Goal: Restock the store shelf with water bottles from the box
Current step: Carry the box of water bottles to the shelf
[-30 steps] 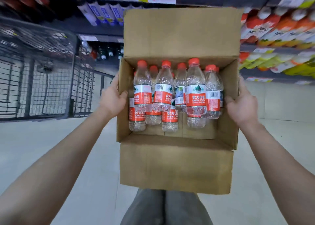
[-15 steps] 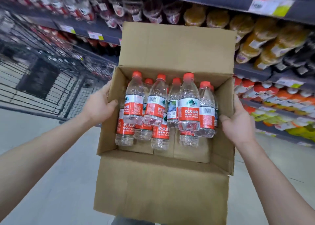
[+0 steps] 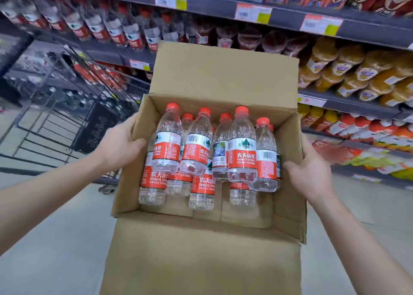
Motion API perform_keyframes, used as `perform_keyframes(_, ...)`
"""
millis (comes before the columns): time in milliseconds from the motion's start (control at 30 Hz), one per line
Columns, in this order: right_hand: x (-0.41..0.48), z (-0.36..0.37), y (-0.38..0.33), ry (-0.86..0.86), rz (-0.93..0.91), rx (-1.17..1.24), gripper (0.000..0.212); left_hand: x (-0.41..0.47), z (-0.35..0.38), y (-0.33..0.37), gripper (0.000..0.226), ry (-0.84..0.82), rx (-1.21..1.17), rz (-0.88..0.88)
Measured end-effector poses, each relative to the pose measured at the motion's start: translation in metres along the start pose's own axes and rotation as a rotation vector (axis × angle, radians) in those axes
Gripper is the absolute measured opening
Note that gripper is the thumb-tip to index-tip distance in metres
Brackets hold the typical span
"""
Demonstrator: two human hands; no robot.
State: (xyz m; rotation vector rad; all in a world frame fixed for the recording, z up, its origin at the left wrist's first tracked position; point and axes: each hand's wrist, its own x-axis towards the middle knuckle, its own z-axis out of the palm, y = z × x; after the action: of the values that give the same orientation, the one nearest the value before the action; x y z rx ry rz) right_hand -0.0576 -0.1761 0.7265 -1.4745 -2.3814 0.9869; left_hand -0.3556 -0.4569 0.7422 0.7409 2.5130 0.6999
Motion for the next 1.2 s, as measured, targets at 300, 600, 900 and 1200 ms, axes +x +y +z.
perform_keyframes(300,-0.009,0.089,-0.106,-0.012,-0.008,0.017,0.085,0.046,-0.088,-0.104,0.071,-0.003,-0.002,-0.009)
perform_keyframes(600,0.055,0.162,-0.145,-0.061,0.061,0.043,0.088,0.121,-0.101,-0.151,0.072,-0.012,-0.054,-0.07)
perform_keyframes(900,0.093,0.229,-0.149,-0.065,0.118,0.027,0.087,0.185,-0.081,-0.203,0.069,-0.032,-0.033,-0.12)
perform_keyframes(1200,0.1,0.307,-0.129,-0.103,0.235,0.038,0.081,0.211,-0.033,-0.27,0.076,-0.103,-0.129,-0.184)
